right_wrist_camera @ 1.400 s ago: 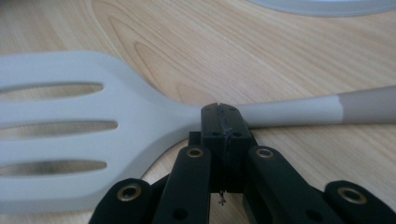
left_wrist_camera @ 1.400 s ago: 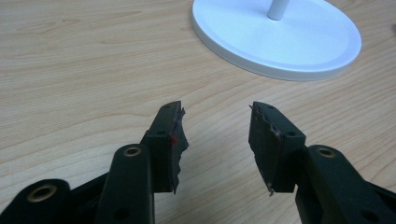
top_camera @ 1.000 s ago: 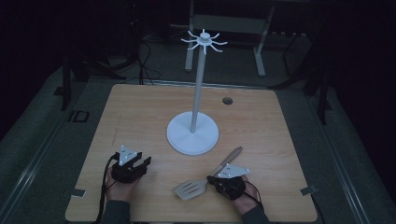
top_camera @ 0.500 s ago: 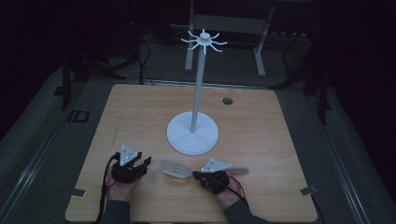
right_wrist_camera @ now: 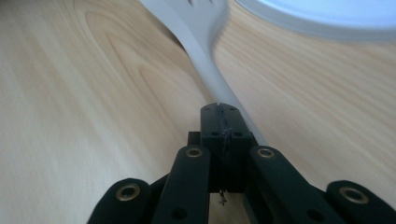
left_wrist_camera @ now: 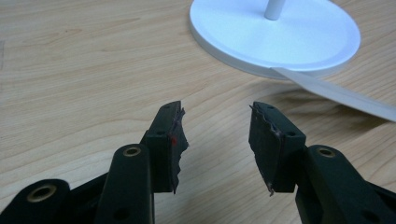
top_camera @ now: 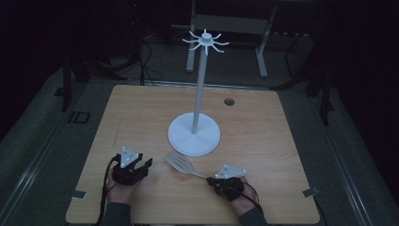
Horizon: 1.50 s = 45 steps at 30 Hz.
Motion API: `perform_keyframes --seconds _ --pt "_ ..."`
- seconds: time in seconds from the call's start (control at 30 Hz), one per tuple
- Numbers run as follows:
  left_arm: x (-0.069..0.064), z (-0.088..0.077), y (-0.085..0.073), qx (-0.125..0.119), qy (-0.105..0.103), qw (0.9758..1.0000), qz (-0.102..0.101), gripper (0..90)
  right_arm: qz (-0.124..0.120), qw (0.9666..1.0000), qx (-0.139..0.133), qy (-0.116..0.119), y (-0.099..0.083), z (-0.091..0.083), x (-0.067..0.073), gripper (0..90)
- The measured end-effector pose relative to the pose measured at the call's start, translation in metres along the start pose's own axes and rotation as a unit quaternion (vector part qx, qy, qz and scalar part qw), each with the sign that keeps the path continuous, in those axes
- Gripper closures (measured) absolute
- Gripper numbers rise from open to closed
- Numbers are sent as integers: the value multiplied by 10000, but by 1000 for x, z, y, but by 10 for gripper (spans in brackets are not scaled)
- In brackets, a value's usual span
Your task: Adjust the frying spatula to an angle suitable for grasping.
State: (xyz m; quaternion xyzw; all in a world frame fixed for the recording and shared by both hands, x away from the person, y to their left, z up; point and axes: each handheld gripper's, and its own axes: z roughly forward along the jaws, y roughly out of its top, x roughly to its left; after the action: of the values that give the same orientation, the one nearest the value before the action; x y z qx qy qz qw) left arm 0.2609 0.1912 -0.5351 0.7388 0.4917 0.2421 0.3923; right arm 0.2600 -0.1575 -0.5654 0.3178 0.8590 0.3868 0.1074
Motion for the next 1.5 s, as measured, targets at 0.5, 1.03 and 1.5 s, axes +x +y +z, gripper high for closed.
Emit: perform_keyframes --seconds 0.5,1.03,1.5 --pt "-22 -10 19 -181 -374 9985 362 534 -168 9985 328 -407 -24 -38 -28 892" --pt "-23 -9 21 -153 -471 9984 286 518 1070 9781 -218 -1774 -31 -65 -80 897" --pt "-30 -7 31 -135 -704 9972 207 505 1949 9588 -83 -2063 -41 -61 -105 900"
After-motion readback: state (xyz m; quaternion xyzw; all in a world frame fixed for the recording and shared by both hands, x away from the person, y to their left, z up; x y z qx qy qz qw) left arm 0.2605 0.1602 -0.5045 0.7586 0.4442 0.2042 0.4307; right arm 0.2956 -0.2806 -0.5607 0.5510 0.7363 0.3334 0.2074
